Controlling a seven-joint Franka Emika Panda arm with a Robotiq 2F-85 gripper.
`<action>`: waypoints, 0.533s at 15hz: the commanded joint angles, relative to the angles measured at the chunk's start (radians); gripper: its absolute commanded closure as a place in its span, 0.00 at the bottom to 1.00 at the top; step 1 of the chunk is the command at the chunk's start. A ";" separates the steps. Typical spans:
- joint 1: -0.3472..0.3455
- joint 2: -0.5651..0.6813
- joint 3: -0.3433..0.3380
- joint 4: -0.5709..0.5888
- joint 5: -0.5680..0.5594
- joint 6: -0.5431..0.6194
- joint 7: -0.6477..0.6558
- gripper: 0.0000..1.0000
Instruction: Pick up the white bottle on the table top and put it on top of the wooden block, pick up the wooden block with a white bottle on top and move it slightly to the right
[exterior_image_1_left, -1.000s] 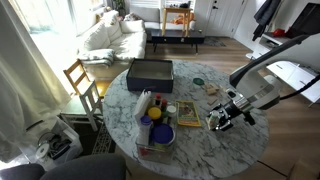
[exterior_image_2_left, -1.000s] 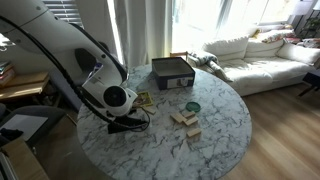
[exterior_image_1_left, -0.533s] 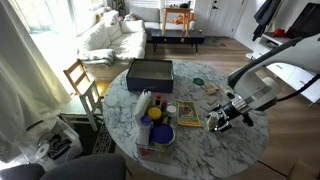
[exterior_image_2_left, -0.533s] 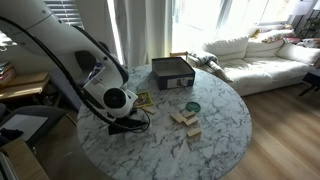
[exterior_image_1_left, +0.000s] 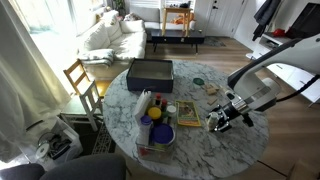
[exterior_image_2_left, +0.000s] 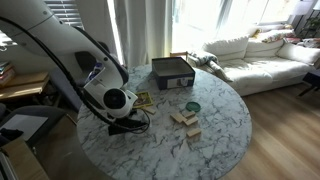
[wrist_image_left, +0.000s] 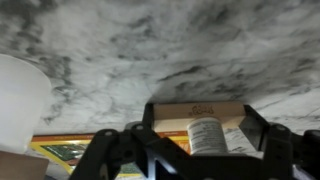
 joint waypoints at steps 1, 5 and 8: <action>0.022 0.021 -0.018 0.010 0.035 0.019 -0.038 0.41; 0.020 0.018 -0.024 0.006 0.031 0.019 -0.039 0.00; 0.015 0.008 -0.036 -0.001 0.020 0.014 -0.040 0.00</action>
